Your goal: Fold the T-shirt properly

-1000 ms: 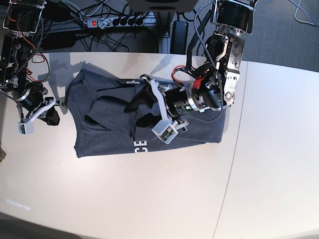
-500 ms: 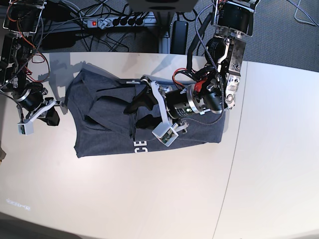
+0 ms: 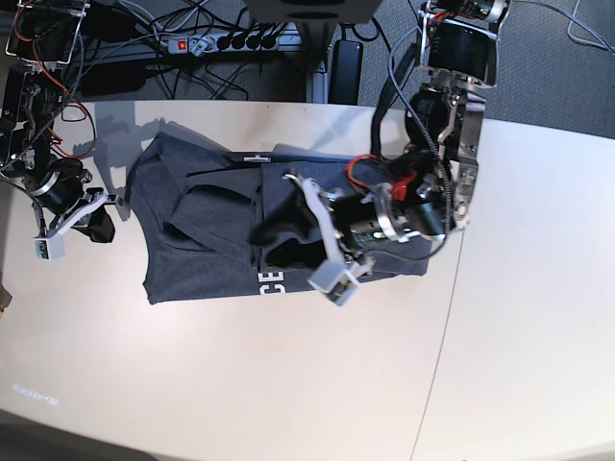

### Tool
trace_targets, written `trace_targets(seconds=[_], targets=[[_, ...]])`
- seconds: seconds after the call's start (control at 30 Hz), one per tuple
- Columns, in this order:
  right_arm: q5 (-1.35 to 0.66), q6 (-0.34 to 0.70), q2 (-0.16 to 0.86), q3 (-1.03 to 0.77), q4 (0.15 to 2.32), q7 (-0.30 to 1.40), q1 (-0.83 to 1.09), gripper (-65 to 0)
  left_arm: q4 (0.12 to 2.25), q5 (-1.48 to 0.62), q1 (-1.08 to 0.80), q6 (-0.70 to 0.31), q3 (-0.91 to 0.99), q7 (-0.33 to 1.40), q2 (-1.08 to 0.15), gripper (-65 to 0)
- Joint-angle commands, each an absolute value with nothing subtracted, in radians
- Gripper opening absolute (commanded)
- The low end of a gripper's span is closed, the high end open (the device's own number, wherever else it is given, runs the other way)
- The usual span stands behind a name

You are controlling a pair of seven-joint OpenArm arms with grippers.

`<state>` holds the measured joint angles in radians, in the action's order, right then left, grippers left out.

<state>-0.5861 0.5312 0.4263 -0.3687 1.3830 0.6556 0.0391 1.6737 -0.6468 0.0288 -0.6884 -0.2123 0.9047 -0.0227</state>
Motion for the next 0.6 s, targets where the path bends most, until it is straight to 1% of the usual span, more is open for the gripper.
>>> trace_targets(seconds=[0.0, 0.03, 0.07, 0.23, 0.3, 0.33, 0.4, 0.43, 0.47, 0.5, 0.57], targets=[[-0.602, 0.581, 0.445, -0.377, 1.399, 0.633, 0.028, -65.0, 1.693, -0.659, 0.045, -0.698, -0.195, 0.887, -0.040, -48.4], [-0.602, 0.581, 0.445, -0.377, 1.399, 0.627, 0.028, -65.0, 1.693, -0.658, 0.045, -0.698, -0.178, 0.887, -0.058, -51.9], [-0.602, 0.581, 0.445, -0.377, 1.399, 0.617, 0.028, -65.0, 1.693, -0.658, 0.044, -0.698, -0.162, 0.887, -0.077, -53.9], [-0.602, 0.580, 0.445, -0.377, 1.398, 0.595, 0.013, -65.0, 1.693, -0.638, 0.043, -0.698, -0.130, 0.887, -0.179, -61.1], [-0.603, 0.580, 0.445, -0.377, 1.396, 0.595, 0.007, -65.0, 1.693, -0.616, 0.040, -0.698, -0.130, 0.886, -0.212, -62.0], [-0.603, 0.580, 0.445, -0.377, 1.396, 0.595, 0.006, -61.7, 1.693, -0.609, 0.036, -0.698, -0.130, 0.882, -0.226, -62.0], [-0.619, 0.580, 0.445, -0.377, 1.396, 0.597, 0.000, -40.5, 1.693, -0.609, 0.030, -0.698, -0.130, 0.871, -0.253, -62.0], [-0.630, 0.580, 0.445, -0.377, 1.396, 0.597, -0.002, -32.3, 1.693, -0.609, 0.030, -0.698, -0.130, 0.871, -0.262, -62.0], [-0.640, 0.580, 0.445, -0.377, 1.396, 0.601, -0.005, -27.6, 1.693, -0.609, 0.030, -0.698, -0.130, 0.871, -0.267, -62.0], [-0.646, 0.580, 0.445, -0.377, 1.394, 0.609, -0.008, -26.6, 1.693, -0.609, 0.030, -0.698, -0.130, 0.871, -0.269, -62.0], [-0.665, 0.580, 0.445, -0.377, 1.390, 0.630, -0.009, -26.6, 1.693, -0.609, 0.029, -0.698, -0.130, 0.872, -0.269, -62.0]])
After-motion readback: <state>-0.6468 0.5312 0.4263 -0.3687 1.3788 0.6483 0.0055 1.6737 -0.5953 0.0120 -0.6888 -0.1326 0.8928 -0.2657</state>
